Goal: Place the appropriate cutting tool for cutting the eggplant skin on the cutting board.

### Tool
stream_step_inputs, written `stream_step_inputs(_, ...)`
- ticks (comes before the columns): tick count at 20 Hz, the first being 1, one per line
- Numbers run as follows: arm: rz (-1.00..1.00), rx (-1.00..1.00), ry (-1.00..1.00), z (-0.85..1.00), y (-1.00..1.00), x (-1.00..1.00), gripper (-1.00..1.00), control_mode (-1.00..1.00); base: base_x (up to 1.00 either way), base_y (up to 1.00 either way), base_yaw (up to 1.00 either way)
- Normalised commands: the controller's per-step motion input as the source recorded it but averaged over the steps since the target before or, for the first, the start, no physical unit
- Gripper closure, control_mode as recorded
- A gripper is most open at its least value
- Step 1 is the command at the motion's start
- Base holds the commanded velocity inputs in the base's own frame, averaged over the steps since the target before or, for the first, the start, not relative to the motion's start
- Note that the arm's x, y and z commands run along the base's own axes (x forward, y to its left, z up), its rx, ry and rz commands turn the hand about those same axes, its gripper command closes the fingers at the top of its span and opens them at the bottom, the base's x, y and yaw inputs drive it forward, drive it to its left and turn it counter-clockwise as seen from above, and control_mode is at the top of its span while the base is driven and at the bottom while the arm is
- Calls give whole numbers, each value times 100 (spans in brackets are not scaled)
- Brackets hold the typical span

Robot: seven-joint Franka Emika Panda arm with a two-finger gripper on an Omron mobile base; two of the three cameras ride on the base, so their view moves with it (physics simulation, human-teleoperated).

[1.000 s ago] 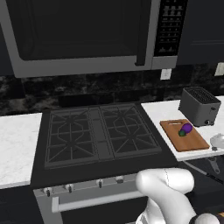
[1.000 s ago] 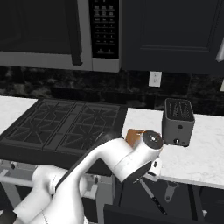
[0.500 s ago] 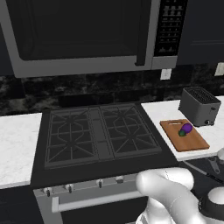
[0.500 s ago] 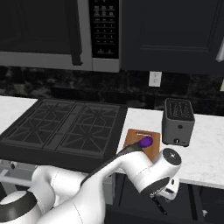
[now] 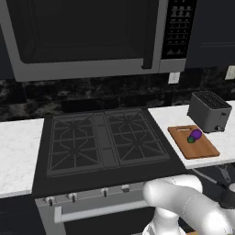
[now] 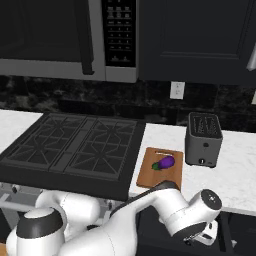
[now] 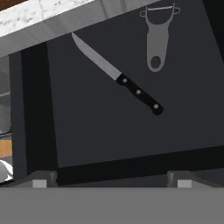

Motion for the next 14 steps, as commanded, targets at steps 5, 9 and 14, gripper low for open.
stream_step_inputs(5, 1, 0, 0, -34, -14, 0, -100, -100, 0, 0, 0)
stream_step_inputs(9, 1, 0, 0, -26, -7, -4, -100, -100, 0, 0, 0)
stream_step_inputs(14, 1, -3, 0, -29, -9, -34, -100, -100, 0, 0, 0)
